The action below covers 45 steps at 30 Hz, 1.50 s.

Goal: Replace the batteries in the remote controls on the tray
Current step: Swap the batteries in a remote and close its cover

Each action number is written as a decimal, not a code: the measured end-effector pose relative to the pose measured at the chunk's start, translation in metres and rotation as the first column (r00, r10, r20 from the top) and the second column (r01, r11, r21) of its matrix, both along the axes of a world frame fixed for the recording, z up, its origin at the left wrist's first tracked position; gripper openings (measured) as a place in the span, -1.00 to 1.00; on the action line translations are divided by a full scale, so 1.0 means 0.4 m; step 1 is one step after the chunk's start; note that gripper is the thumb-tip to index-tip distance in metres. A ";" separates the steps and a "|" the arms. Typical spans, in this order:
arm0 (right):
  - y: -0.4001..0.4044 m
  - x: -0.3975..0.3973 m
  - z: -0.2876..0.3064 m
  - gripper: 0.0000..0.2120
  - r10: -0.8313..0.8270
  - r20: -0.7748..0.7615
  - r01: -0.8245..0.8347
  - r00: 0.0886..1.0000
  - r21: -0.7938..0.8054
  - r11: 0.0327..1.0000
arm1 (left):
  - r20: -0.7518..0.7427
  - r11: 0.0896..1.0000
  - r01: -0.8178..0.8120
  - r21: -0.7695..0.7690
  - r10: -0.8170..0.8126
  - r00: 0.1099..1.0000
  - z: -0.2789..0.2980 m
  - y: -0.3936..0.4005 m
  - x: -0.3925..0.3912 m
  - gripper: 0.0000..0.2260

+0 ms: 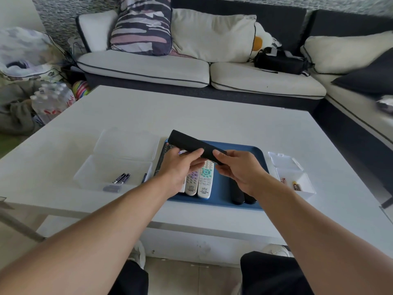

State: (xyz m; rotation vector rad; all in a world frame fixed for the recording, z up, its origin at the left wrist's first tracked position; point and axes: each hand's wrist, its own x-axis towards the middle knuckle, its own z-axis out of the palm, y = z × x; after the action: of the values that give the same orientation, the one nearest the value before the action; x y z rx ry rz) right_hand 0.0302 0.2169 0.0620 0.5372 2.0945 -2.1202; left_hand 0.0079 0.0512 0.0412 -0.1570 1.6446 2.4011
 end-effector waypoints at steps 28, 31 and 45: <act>0.053 0.029 -0.026 -0.80 0.350 0.308 -0.466 0.885 0.542 0.700 | -0.197 0.866 -0.270 -0.421 0.204 0.959 -0.005 -0.013 -0.011 -0.85; 0.050 0.059 -0.043 -0.82 0.466 0.494 -0.672 0.734 0.627 0.395 | -0.030 0.950 -0.149 -0.274 0.147 0.989 -0.002 -0.007 -0.001 -0.87; -0.009 0.136 -0.133 -0.68 0.488 0.443 -0.530 0.752 0.847 0.048 | 0.039 0.969 0.067 -0.236 -0.059 0.997 -0.003 0.019 0.011 -0.85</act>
State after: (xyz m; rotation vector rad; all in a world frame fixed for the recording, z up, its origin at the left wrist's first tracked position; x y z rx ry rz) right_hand 0.0846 0.2135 0.0090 -0.1927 2.7375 -0.2041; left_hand 0.0123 0.0588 0.0401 -0.1782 1.8888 2.1389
